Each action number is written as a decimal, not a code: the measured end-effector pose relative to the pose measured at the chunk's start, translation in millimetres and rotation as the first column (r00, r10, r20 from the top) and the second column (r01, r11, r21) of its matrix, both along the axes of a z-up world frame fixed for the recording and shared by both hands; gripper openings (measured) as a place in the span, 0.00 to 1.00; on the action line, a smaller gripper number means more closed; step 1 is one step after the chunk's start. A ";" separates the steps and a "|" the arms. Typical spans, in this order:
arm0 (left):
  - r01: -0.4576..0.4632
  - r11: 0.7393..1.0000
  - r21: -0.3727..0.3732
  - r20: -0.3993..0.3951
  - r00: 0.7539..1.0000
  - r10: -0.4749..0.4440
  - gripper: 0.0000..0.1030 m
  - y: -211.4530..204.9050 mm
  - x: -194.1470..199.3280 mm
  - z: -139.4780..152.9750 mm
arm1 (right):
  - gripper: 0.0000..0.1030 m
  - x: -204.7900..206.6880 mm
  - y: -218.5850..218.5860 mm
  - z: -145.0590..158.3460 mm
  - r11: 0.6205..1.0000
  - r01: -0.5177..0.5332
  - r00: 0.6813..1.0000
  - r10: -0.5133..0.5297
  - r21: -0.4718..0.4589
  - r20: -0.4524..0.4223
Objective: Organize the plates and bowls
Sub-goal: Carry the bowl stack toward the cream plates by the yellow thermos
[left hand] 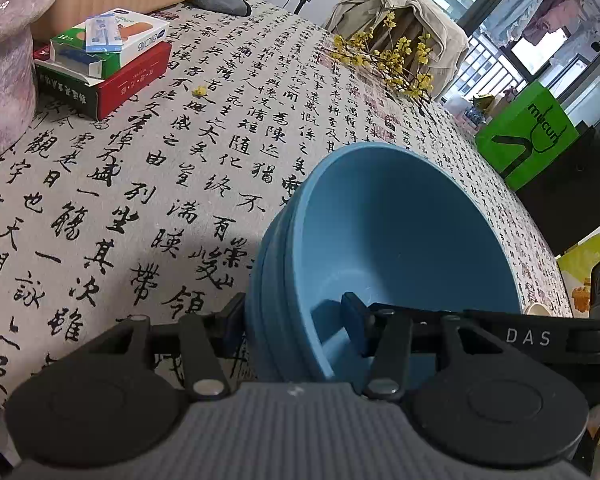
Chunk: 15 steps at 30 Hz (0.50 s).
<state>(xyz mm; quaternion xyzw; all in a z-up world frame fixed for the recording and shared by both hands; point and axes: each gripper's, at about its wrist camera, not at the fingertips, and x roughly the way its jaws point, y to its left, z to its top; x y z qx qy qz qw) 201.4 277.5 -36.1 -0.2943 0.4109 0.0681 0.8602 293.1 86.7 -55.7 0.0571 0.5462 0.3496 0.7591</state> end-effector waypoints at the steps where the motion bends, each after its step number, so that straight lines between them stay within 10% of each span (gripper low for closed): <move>1: -0.003 1.000 0.001 0.001 1.000 0.003 0.49 -0.2 -0.5 0.1 | 0.51 -0.5 0.0 0.0 1.000 0.003 1.000 -0.003 0.000 0.001; 15: -0.034 0.999 0.005 0.013 0.999 0.034 0.47 -6.7 1.9 8.1 | 0.50 -0.1 -12.0 6.3 0.998 0.059 0.998 -0.059 0.013 -0.015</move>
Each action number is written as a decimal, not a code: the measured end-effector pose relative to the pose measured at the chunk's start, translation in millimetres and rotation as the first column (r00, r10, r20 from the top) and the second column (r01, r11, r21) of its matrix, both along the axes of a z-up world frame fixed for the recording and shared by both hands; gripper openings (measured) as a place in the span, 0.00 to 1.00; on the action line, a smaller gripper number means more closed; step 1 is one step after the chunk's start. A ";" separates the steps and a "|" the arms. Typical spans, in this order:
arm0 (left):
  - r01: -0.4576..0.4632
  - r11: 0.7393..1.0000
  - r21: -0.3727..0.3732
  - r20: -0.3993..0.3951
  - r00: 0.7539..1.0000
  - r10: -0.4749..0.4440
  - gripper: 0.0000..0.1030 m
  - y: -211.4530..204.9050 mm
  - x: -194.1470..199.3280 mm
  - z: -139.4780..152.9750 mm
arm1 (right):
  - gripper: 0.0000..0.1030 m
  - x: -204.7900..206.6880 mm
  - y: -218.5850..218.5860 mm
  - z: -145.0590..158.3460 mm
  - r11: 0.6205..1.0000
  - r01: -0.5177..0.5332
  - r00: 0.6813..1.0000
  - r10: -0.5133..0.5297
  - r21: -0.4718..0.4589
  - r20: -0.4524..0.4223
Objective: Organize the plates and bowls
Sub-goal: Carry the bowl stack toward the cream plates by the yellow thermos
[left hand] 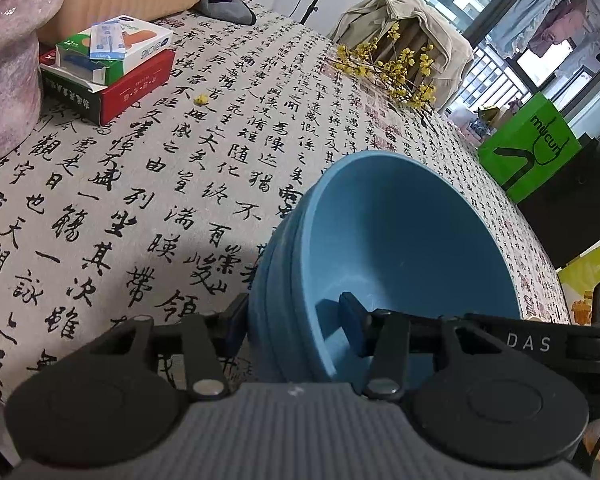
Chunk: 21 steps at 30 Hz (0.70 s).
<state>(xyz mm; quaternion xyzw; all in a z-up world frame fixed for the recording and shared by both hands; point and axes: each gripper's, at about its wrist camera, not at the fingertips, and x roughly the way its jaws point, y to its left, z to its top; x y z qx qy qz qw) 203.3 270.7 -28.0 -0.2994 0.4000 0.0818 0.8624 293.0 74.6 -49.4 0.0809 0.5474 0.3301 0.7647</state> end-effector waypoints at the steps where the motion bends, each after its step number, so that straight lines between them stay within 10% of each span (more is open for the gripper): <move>1: 0.001 1.000 0.001 0.001 1.000 -0.001 0.47 -1.2 0.7 0.8 | 0.50 0.0 -1.8 1.2 1.000 0.003 1.000 -0.003 0.000 0.001; 21: 0.031 0.999 0.036 0.051 0.998 -0.033 0.47 -50.0 7.1 23.6 | 0.50 -5.3 -61.2 29.0 0.999 0.037 0.998 -0.039 0.036 0.054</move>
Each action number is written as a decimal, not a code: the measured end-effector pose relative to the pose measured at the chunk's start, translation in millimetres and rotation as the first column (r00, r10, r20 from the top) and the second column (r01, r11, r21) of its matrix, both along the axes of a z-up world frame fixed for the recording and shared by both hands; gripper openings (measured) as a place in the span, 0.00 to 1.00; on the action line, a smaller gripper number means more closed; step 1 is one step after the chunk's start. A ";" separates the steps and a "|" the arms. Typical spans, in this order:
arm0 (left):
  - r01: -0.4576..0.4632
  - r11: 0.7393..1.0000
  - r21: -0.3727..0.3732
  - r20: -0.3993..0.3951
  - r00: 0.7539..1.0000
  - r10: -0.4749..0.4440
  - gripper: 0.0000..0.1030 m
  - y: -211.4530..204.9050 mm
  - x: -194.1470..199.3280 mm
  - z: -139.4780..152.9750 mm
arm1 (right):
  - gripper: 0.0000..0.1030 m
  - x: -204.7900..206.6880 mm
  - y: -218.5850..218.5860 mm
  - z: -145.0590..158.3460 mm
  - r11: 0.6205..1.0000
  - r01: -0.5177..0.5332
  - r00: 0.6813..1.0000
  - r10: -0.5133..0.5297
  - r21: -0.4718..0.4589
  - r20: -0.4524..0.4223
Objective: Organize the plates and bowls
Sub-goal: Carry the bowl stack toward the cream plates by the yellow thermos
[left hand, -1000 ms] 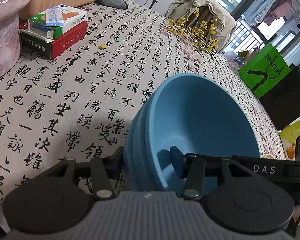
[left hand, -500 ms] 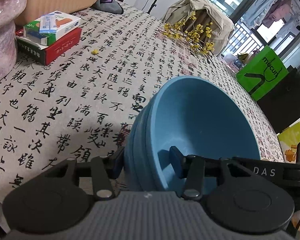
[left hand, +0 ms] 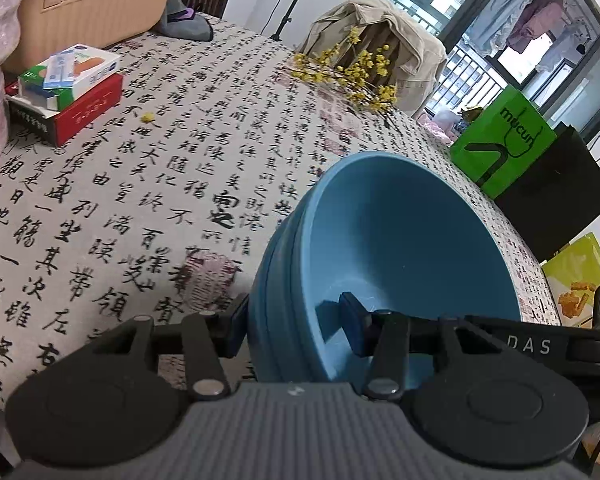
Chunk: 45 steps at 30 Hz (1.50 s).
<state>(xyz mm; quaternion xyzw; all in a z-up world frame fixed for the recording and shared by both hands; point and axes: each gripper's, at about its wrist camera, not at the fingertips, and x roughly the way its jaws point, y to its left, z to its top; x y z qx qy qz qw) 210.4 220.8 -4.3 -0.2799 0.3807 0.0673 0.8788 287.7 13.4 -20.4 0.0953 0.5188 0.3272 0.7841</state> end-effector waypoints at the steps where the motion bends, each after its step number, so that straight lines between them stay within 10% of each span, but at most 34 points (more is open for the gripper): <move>1: 0.002 1.000 0.001 0.003 1.000 -0.002 0.47 -3.0 0.5 1.0 | 0.50 -0.1 -3.7 1.3 1.000 0.002 1.000 -0.002 0.001 0.003; 45: 0.143 0.989 0.041 0.064 0.987 -0.145 0.47 -125.3 37.7 29.2 | 0.50 8.8 -140.5 29.3 0.987 0.145 0.986 -0.149 0.062 0.073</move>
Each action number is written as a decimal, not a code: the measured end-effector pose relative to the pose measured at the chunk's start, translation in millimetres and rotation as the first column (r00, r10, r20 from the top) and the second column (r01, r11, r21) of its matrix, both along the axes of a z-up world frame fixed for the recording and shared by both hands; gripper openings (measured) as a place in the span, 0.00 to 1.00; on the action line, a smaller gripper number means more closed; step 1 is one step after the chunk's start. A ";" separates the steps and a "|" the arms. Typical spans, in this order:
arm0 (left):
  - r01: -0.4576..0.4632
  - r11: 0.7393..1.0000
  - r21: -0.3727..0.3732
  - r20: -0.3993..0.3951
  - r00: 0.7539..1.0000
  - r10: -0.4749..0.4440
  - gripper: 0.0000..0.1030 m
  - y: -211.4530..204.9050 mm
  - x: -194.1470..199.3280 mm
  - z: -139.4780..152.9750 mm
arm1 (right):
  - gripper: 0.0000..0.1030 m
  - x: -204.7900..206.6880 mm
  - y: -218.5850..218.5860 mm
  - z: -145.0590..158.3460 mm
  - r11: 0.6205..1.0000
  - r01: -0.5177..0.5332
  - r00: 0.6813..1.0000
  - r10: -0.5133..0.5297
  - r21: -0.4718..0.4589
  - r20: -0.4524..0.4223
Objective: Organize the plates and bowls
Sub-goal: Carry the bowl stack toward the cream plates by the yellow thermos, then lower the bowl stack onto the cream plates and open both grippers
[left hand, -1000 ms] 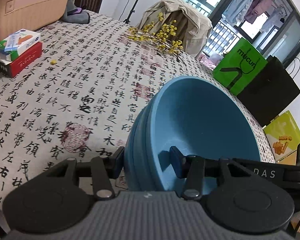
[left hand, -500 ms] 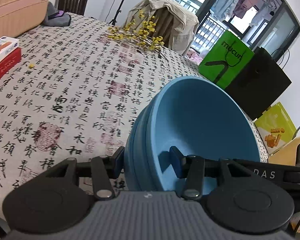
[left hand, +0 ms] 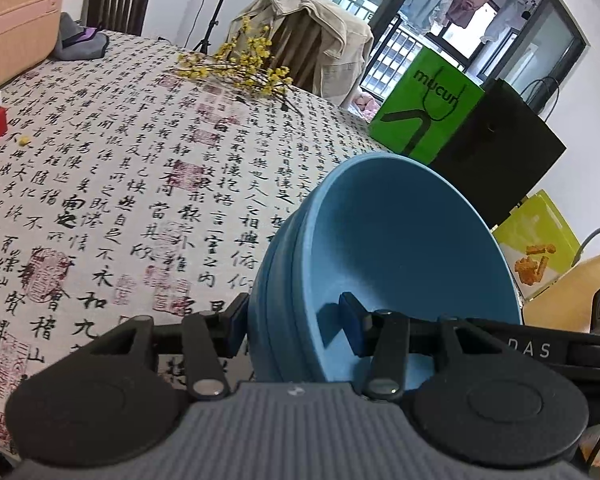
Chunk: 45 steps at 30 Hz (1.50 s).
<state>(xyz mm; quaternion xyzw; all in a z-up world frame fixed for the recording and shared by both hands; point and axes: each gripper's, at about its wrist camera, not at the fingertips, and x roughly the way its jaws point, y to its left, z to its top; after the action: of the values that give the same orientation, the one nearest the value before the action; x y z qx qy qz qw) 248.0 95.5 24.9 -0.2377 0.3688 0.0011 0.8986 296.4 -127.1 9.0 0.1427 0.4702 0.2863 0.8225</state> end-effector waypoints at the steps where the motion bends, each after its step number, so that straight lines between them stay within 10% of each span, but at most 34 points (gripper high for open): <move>1: 0.004 1.000 0.001 0.001 1.000 -0.004 0.47 -3.4 1.0 0.5 | 0.50 0.4 -2.5 0.2 1.000 0.003 1.000 -0.003 0.001 0.001; 45: 0.183 0.982 -0.040 -0.006 0.983 -0.183 0.47 -97.3 43.8 -9.5 | 0.50 0.7 -112.9 -3.8 0.984 0.179 0.984 -0.179 -0.006 0.010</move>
<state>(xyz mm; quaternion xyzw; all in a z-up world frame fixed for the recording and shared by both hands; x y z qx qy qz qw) 291.8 -1.8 15.5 -0.2206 0.3932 -0.0877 0.8883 297.1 -240.0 5.2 0.1802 0.4528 0.2101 0.8476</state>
